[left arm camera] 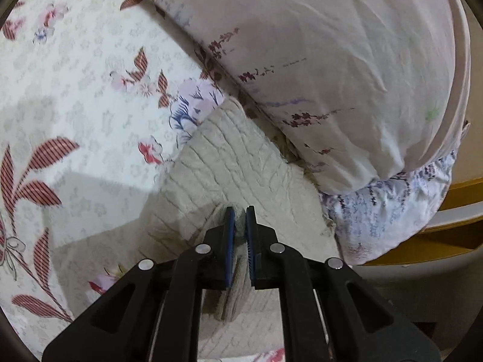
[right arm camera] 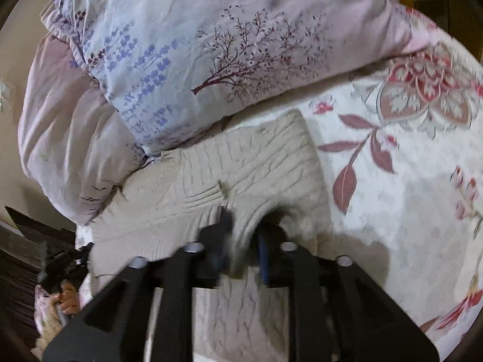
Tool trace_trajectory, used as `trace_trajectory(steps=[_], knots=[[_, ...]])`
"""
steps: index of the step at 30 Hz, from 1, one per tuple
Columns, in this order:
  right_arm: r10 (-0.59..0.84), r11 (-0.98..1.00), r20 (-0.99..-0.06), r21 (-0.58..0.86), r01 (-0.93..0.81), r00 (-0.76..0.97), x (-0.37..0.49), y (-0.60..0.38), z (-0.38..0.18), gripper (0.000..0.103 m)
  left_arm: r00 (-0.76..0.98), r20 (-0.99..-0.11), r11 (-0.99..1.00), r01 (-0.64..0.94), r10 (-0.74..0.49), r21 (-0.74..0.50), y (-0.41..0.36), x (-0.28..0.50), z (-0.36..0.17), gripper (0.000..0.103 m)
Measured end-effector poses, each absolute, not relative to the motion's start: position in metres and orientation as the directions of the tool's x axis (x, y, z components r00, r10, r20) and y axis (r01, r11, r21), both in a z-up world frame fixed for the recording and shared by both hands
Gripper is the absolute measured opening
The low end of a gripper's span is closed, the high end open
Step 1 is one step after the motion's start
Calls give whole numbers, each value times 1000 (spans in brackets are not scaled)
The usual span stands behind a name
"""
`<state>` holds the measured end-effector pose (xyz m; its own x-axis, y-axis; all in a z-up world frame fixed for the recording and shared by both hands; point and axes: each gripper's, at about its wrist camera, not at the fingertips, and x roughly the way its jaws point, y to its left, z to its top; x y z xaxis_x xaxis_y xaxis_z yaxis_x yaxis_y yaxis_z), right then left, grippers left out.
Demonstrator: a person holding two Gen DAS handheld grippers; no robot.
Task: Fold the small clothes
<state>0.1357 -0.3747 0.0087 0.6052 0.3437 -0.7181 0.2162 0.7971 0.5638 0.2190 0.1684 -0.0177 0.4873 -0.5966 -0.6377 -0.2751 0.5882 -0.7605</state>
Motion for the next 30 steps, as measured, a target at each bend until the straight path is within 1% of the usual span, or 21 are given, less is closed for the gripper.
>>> trace_trajectory(steps=[1,3,4,6,7,9,10,11,13,14,15,16,17,18,19,20,24,26,30], knots=[[350,796,-714,568,209,607,133,-375,11,40,483,-633,584,-272,-604,-765,169,217,-17,8],[369,796,-706,576,186,604,128,-374,16,40,475,-622,578,-256,-623,-775,171,213,-13,8],[377,797,-703,578,176,602,125,-373,17,39,470,-618,583,-240,-630,-776,171,209,-9,8],[387,801,-710,575,167,589,122,-372,17,33,459,-615,587,-222,-642,-778,170,204,-5,8],[390,800,-715,575,171,580,123,-372,16,33,452,-614,590,-213,-648,-779,168,202,-4,10],[396,792,-722,582,187,568,127,-373,12,33,436,-618,595,-208,-654,-776,161,201,-2,26],[399,783,-719,590,197,569,129,-373,10,33,427,-621,595,-212,-657,-775,159,201,-2,38],[403,775,-715,598,203,571,131,-374,10,32,422,-619,593,-209,-663,-778,156,201,-2,41],[408,766,-706,609,204,578,136,-372,11,22,408,-627,609,-191,-664,-770,148,202,2,41],[407,772,-706,605,195,579,139,-369,12,11,401,-641,631,-177,-655,-755,143,203,3,41],[405,778,-709,599,189,577,142,-367,12,8,398,-646,641,-168,-651,-749,140,204,5,40],[401,786,-712,591,183,577,145,-364,14,7,395,-651,653,-153,-648,-742,136,205,7,36],[394,794,-713,582,176,580,147,-362,16,6,393,-653,660,-139,-647,-738,132,205,9,26],[390,796,-709,580,171,587,148,-361,19,6,389,-652,662,-131,-651,-738,130,206,9,21],[388,795,-701,583,167,599,149,-362,22,6,386,-651,663,-123,-653,-738,127,207,10,11],[383,793,-689,587,163,615,150,-363,27,5,388,-655,669,-119,-649,-734,125,209,12,8],[366,778,-627,612,144,688,154,-365,48,5,424,-631,656,-106,-649,-747,126,220,21,7],[350,781,-614,609,142,708,157,-363,54,5,462,-610,640,-112,-644,-760,133,229,29,6],[292,793,-660,572,211,693,171,-359,43,5,502,-609,610,-186,-615,-770,148,254,26,6]])
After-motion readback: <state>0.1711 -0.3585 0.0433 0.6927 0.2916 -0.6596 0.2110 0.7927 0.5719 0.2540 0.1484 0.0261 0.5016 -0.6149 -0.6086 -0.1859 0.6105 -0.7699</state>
